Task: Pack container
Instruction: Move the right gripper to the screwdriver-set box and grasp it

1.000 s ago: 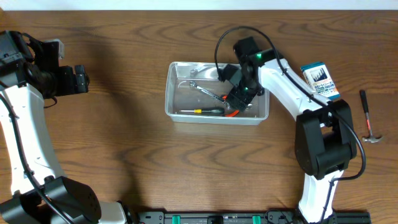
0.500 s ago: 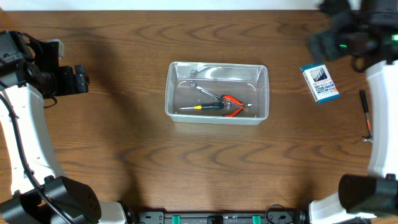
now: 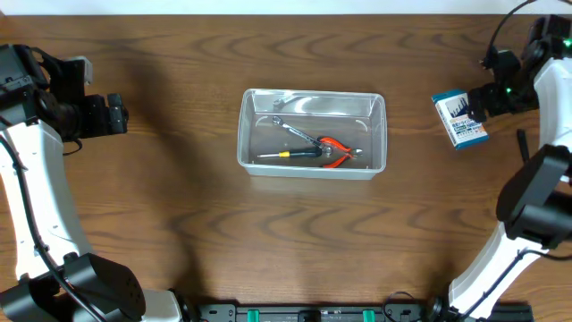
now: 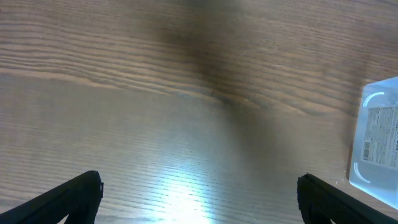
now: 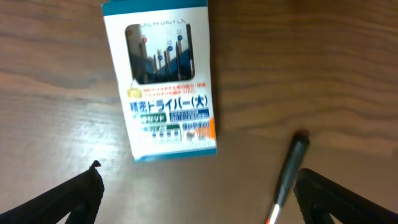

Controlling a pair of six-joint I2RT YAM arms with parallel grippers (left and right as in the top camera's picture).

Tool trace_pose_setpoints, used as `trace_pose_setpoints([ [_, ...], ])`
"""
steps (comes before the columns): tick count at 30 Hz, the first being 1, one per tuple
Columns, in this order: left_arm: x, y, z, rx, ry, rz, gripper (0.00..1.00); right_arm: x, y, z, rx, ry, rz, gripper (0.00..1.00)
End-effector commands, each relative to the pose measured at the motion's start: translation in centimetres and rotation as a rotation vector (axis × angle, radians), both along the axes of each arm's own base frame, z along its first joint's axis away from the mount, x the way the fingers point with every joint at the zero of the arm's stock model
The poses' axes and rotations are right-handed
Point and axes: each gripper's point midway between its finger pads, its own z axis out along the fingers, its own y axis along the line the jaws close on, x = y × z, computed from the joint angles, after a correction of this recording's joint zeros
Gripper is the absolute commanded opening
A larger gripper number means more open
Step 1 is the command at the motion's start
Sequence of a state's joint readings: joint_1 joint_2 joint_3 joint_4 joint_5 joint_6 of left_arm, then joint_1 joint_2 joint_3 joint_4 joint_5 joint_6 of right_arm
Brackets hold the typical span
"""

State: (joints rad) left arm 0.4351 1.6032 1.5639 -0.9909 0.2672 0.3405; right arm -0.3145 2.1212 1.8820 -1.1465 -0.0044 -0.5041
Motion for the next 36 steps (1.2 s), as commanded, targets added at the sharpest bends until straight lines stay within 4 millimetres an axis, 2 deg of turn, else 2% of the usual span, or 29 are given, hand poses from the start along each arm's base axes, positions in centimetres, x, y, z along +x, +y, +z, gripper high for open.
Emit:
trace_pose_setpoints([
  [1,0.1,-0.2,-0.5,-0.013,0.011,-0.011,0.98,0.9,1.0,-1.4,0.005,0.008,0.053,0.99],
  [5,0.0,-0.2,-0.5,-0.013,0.012,-0.011,0.98,2.3,2.1,-2.3,0.001,-0.012,0.094,0.99],
  [12,0.0,-0.2,-0.5,-0.013,0.012,-0.011,0.98,3.0,3.7,-5.0,0.015,0.021,0.146,0.99],
  [19,0.1,-0.2,-0.5,-0.012,0.011,-0.011,0.98,2.8,3.2,-7.6,0.01,0.068,0.111,0.99],
  [36,0.1,-0.2,-0.5,-0.013,0.011,-0.011,0.98,2.2,3.4,-10.2,0.028,0.117,0.096,0.99],
])
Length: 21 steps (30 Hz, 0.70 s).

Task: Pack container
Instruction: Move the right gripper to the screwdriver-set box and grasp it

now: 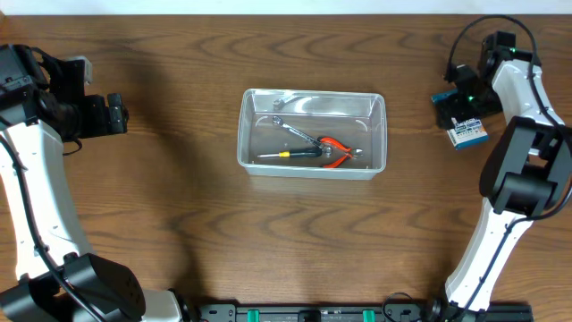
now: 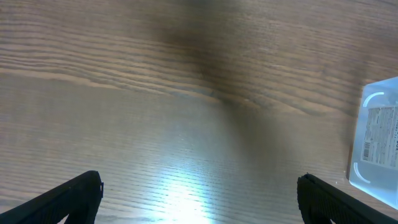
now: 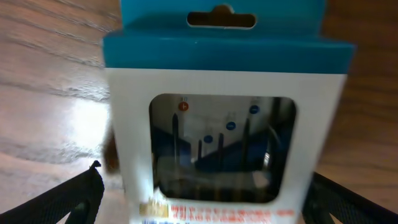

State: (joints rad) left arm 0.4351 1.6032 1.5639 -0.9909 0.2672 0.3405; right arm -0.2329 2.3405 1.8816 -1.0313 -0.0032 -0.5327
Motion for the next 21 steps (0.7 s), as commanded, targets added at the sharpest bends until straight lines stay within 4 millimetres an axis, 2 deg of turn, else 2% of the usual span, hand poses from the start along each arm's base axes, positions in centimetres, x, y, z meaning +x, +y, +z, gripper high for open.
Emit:
trace_pose_setpoints([
  [1,0.1,-0.2,-0.5,-0.012,0.011,-0.011,0.98,0.0,0.1,-0.8,0.002,0.012,-0.014,0.99],
  [5,0.1,-0.2,-0.5,-0.012,0.011,-0.011,0.98,0.0,-0.1,-1.1,0.007,0.004,-0.019,0.99],
  [21,0.0,-0.2,-0.5,-0.012,0.012,-0.011,0.98,-1.9,0.0,-2.9,0.076,0.045,-0.056,0.99],
])
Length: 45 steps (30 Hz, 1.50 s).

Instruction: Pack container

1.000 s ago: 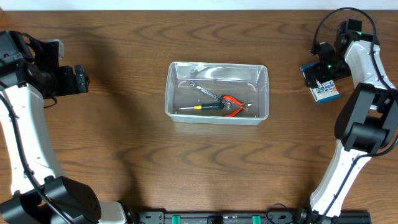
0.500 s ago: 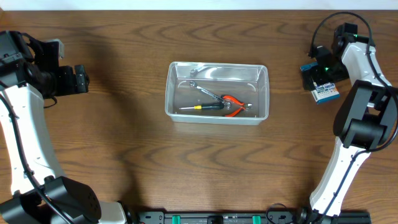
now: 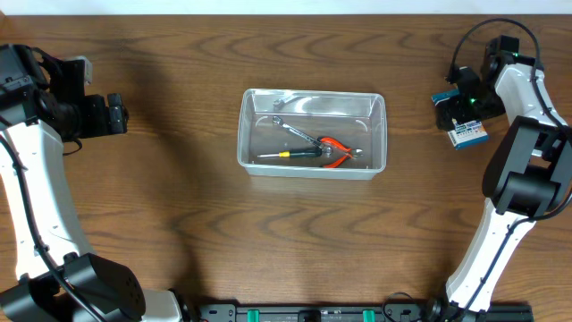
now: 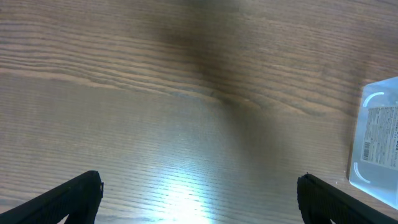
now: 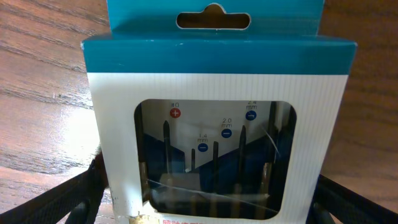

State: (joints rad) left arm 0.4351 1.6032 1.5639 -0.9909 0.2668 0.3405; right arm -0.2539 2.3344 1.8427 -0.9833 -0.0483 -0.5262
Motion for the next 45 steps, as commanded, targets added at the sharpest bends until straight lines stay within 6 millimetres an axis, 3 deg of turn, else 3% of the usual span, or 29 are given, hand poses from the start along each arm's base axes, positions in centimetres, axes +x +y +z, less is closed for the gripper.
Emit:
trace_pose_setpoints([
  [1,0.0,-0.2,-0.5,-0.013,0.012,-0.011,0.98,-2.0,0.2,-2.4,0.037,0.072,-0.033,0.99],
  [11,0.0,-0.2,-0.5,-0.013,0.012,-0.011,0.98,-2.1,0.2,-2.4,0.04,0.076,-0.071,0.85],
  [21,0.1,-0.2,-0.5,-0.013,0.011,-0.011,0.98,-2.1,0.2,-2.4,0.04,0.075,-0.071,0.61],
  [24,0.1,-0.2,-0.5,-0.013,0.011,-0.011,0.98,-2.0,0.2,-2.4,0.042,0.075,-0.09,0.59],
  [25,0.1,-0.2,-0.5,-0.013,0.011,-0.011,0.98,-2.0,0.2,-2.4,0.041,0.074,-0.09,0.55],
  [30,0.1,-0.2,-0.5,-0.013,0.011,-0.011,0.98,-1.1,0.1,-1.4,0.041,0.048,-0.166,0.12],
  [32,0.1,-0.2,-0.5,-0.012,0.01,-0.011,0.98,-0.1,0.4,0.3,0.043,0.012,-0.2,0.01],
  [33,0.1,-0.2,-0.5,-0.012,0.009,-0.011,0.98,0.6,0.8,1.8,0.053,-0.016,-0.193,0.01],
  [35,0.1,-0.2,-0.5,-0.011,0.008,-0.011,0.98,2.2,2.1,5.3,0.064,-0.086,-0.162,0.01],
  [38,0.1,-0.2,-0.5,-0.011,0.007,-0.011,0.98,4.6,4.6,12.5,0.052,-0.233,-0.093,0.01],
  [42,0.1,-0.2,-0.5,-0.011,0.008,-0.011,0.98,5.7,11.2,22.0,0.036,-0.433,0.12,0.01],
  [45,0.1,-0.2,-0.5,-0.011,0.008,-0.011,0.98,4.5,17.6,25.7,0.021,-0.513,0.352,0.01],
])
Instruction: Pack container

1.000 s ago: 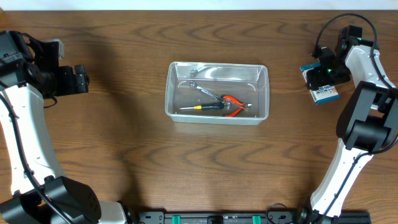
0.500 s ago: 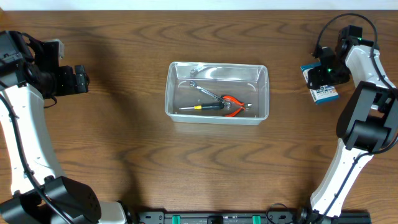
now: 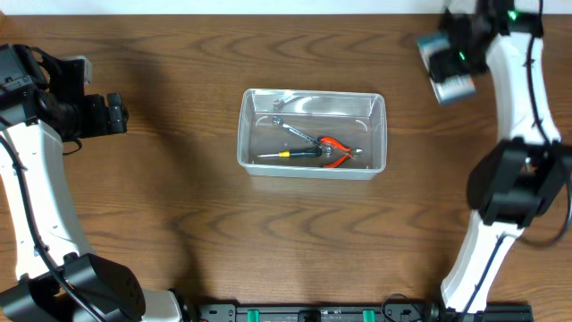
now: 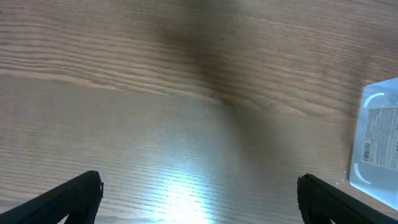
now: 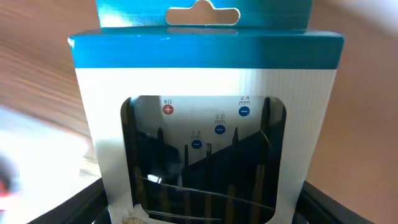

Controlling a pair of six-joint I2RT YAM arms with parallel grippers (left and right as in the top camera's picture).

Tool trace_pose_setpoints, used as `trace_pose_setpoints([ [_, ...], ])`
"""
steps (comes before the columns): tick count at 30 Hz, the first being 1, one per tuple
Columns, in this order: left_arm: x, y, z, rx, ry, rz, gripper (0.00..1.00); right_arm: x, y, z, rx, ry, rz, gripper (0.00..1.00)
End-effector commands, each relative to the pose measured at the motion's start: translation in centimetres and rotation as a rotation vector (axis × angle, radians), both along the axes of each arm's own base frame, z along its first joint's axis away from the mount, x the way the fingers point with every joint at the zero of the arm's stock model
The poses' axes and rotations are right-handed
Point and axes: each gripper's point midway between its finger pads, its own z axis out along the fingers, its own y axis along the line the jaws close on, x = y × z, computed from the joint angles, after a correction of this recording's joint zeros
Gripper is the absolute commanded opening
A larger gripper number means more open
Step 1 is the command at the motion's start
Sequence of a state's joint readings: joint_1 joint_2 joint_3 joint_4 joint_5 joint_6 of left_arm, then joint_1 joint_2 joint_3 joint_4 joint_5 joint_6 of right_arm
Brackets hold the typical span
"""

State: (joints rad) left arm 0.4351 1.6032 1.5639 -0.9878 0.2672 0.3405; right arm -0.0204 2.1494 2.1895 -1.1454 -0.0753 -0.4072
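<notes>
A blue-and-white boxed screwdriver set [image 5: 205, 118] is off the table, with my right gripper [image 5: 202, 205] shut on its sides. In the overhead view the boxed set [image 3: 445, 66] hangs near the table's far edge, to the right of and beyond the clear plastic container [image 3: 243, 134]. The container holds red-handled pliers [image 3: 334, 147], a yellow-tipped screwdriver and a wrench. My left gripper [image 4: 200, 193] stands open over bare wood at the far left, seen from overhead as the left gripper [image 3: 114, 114].
A corner of the container with a printed label [image 4: 376, 146] shows at the right edge of the left wrist view. The wooden table [image 3: 179, 224] extends around the container on all sides.
The boxed screwdriver set lay on the table at the right with my right gripper around it. Now it is in the air, further left and toward the far edge. The left arm has not moved.
My right gripper first stood open above the boxed set lying at the right, beside a black-handled tool. Then it was low at the box, with its fingers on either side. Now the box is held off the table nearer the container. The left gripper stayed open throughout.
</notes>
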Motion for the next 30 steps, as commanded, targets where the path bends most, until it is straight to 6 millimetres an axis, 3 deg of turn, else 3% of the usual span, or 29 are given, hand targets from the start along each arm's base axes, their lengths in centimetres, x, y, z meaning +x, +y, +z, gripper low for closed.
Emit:
trace_pose_setpoints([
  [1,0.1,-0.2,-0.5,-0.012,0.011,-0.011,0.98,-2.3,8.8,7.4,-0.046,-0.158,0.323,0.01],
  [4,0.1,-0.2,-0.5,-0.012,0.011,-0.011,0.98,-5.3,15.1,6.9,-0.106,-0.131,0.586,0.01],
  [6,0.1,-0.2,-0.5,-0.012,0.011,-0.011,0.98,-7.1,18.1,5.5,-0.15,-0.094,0.753,0.01],
  [11,0.1,-0.2,-0.5,-0.012,0.011,-0.011,0.98,-9.5,22.4,0.6,-0.194,0.016,0.969,0.01],
  [22,0.1,-0.2,-0.5,-0.012,0.011,-0.011,0.98,-10.0,22.0,-11.6,-0.183,0.317,0.988,0.01],
  [28,0.1,-0.2,-0.5,-0.012,0.011,-0.011,0.98,-10.6,21.7,-15.4,-0.179,0.414,0.991,0.03],
  [30,0.1,-0.2,-0.5,-0.013,0.011,-0.01,0.98,-10.8,21.5,-16.3,-0.177,0.437,0.989,0.14],
])
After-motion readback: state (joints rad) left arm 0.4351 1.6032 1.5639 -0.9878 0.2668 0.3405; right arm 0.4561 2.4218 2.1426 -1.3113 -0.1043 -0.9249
